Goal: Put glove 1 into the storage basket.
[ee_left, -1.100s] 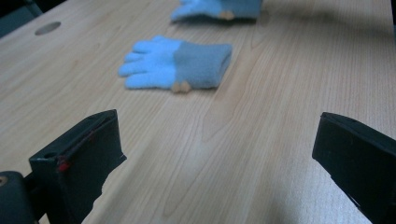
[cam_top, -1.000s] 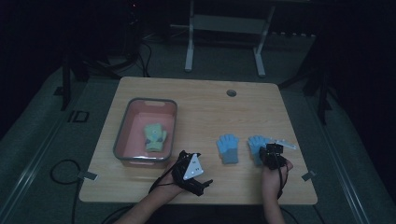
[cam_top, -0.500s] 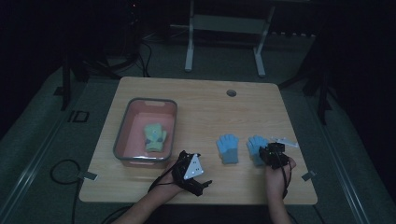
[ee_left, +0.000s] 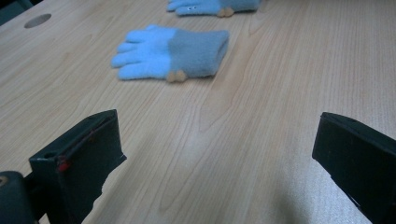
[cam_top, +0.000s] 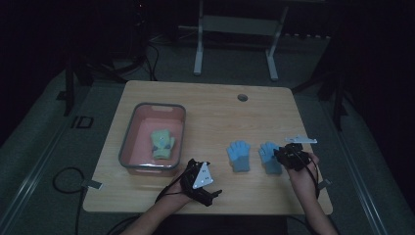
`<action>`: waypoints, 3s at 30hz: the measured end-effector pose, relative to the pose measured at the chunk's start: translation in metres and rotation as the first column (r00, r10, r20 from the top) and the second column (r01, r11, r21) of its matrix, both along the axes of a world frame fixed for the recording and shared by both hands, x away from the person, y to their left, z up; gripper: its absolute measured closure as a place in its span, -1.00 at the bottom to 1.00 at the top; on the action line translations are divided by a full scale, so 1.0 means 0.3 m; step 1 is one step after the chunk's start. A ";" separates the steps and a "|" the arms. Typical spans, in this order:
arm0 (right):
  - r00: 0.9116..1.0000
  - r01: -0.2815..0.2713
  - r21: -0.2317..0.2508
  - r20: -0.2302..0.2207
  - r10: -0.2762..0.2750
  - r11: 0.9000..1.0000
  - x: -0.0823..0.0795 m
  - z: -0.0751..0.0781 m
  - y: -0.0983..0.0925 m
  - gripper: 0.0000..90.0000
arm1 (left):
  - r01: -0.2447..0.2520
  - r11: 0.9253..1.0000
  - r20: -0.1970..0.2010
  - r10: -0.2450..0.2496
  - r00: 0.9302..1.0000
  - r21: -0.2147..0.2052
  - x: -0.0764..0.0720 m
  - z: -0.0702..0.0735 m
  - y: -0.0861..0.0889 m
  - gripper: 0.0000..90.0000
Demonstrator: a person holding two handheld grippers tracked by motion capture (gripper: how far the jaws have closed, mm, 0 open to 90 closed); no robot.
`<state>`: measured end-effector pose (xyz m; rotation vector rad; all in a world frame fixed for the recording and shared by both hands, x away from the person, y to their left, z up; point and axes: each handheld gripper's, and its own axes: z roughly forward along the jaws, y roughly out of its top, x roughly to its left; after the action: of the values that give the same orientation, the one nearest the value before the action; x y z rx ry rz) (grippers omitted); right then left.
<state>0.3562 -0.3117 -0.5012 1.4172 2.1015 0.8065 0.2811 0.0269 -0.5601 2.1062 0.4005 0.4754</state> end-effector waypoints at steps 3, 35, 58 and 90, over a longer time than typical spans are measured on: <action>1.000 -0.003 0.000 -0.012 0.003 1.000 0.004 -0.006 -0.007 0.55 | -0.005 1.000 -0.003 0.005 1.000 -0.001 -0.005 -0.001 0.007 -0.96; 0.999 0.024 -0.003 -0.024 -0.024 1.000 0.022 -0.048 0.020 0.93 | -0.002 0.999 -0.017 0.001 1.000 -0.033 -0.026 -0.001 0.039 -0.96; 0.980 -0.200 0.131 0.041 0.196 0.971 -0.006 0.097 0.299 0.93 | -0.006 1.000 -0.008 0.005 1.000 -0.024 -0.026 0.001 0.040 -0.96; 0.981 -0.179 0.071 -0.058 0.184 0.981 0.048 -0.098 0.330 0.64 | -0.012 1.000 0.004 0.012 1.000 0.023 -0.025 -0.002 0.014 -0.91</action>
<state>0.3707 -0.2129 -0.5306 1.3135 2.2985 0.9193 0.2736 0.0312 -0.5607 2.1263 0.4072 0.4925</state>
